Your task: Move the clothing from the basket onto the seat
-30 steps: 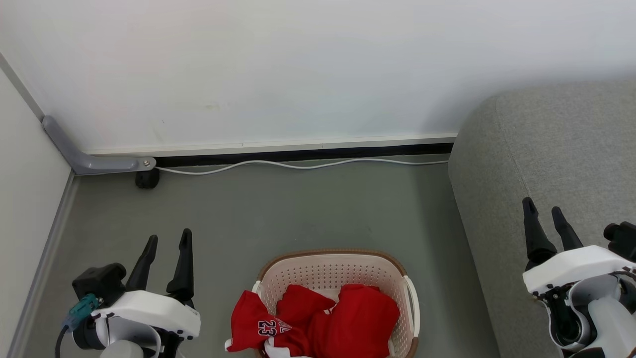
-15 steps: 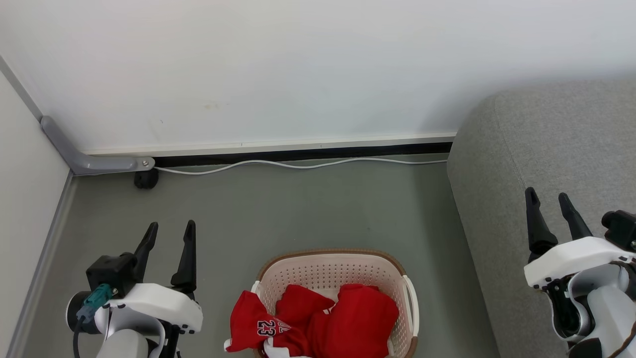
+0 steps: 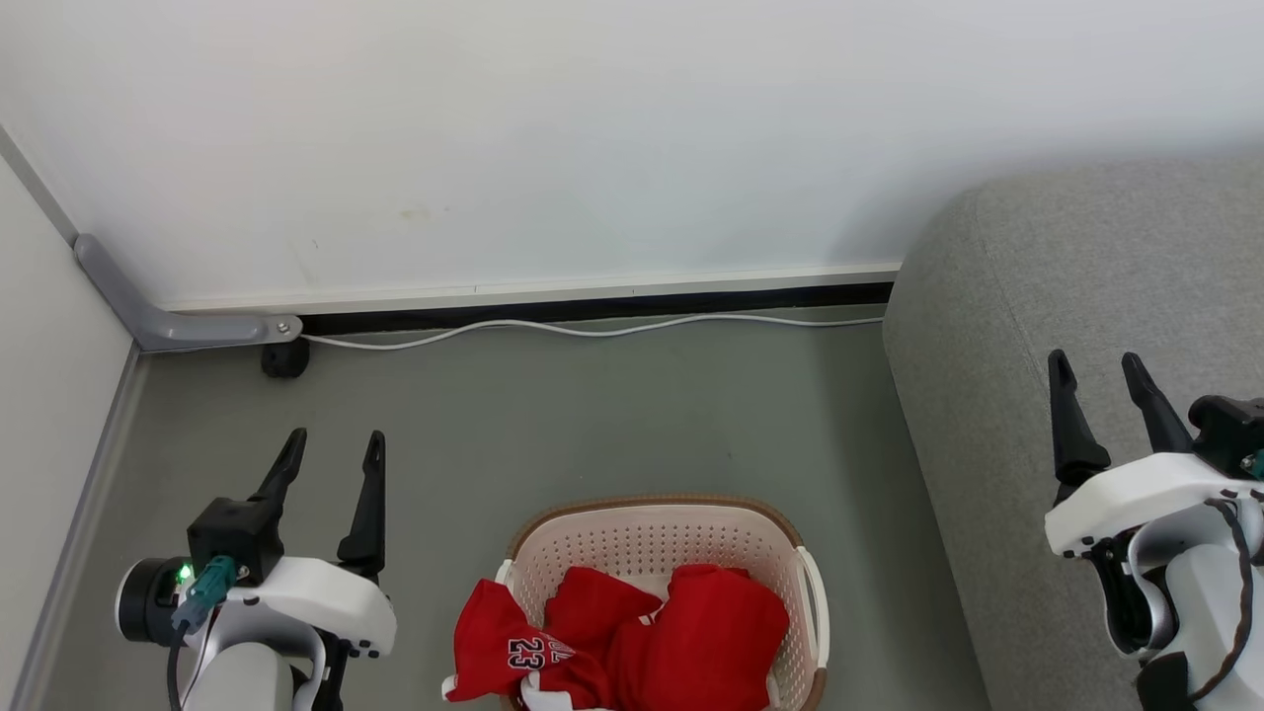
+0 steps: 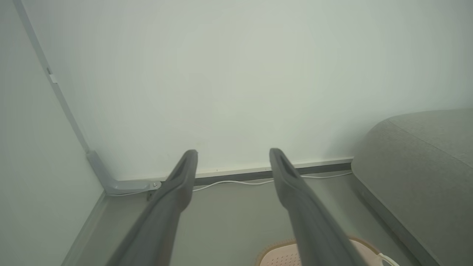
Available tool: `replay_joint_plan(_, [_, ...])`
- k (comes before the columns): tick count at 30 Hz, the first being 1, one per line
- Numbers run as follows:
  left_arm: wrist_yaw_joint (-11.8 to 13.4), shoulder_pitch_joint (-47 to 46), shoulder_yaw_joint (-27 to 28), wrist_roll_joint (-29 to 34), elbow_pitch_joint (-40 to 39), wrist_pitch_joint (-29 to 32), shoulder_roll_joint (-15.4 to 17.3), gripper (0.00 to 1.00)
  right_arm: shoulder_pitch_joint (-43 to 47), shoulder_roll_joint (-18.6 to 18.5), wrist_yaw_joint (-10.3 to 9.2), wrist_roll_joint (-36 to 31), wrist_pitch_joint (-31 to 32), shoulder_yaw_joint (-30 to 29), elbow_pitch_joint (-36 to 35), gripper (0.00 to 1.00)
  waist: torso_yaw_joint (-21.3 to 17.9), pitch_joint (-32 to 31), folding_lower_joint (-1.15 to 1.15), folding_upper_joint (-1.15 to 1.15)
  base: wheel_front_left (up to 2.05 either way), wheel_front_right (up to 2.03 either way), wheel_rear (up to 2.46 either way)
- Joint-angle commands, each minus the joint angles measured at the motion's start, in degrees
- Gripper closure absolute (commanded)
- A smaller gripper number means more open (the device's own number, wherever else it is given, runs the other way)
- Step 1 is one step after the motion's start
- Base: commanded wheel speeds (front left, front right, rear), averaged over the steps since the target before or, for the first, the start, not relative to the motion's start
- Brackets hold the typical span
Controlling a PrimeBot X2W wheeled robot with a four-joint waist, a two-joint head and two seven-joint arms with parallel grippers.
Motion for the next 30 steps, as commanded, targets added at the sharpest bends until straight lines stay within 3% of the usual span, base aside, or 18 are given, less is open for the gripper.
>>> replay_joint_plan(1, [0.56,-3.08,1.99,0.61,-1.25,-0.77,0.91,0.0,-1.89,-0.71,0.25,-0.59,-0.86,0.78,-1.0,0.0,-0.03,0.0,0.0,0.0,0.0,0.0,0.0])
replay_joint_plan(19, [0.23,-3.01,2.78,-0.34,-0.26,-0.77,0.42,0.0,-1.42,-0.41,0.25,-0.91,-0.86,0.88,-1.89,0.0,-0.28,0.31,0.0,0.0,0.0,0.0,0.0])
replay_joint_plan(30, [1.11,-5.56,1.08,-2.66,0.51,-0.77,0.3,0.0,-3.61,-1.17,0.25,-0.56,-0.86,0.86,-6.94,0.0,0.1,8.12,0.0,0.0,0.0,0.0,0.0])
